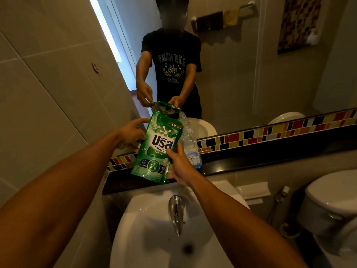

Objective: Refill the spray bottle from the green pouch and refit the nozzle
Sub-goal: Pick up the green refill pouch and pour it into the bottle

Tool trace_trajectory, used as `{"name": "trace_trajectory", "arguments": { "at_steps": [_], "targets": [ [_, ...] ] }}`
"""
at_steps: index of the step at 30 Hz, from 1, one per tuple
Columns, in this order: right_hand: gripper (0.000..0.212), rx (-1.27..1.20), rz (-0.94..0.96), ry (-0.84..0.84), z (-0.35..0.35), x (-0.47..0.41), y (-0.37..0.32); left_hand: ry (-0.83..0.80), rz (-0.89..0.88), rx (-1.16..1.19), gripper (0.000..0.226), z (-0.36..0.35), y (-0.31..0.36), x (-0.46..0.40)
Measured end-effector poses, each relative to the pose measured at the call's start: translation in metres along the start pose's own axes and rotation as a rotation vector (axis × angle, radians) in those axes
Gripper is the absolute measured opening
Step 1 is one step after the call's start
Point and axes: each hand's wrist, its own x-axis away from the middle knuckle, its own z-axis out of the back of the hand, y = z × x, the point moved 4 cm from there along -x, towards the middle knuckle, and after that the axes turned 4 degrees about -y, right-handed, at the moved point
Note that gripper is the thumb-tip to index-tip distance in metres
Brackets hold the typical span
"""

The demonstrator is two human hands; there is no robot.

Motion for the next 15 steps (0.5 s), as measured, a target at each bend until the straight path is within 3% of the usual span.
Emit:
{"name": "trace_trajectory", "arguments": {
  "at_steps": [15],
  "targets": [
    [0.052, -0.010, -0.001, 0.002, -0.0024, -0.0006, -0.0003, -0.012, 0.007, -0.014, 0.064, 0.0034, 0.0015, -0.0013]
  ]
}}
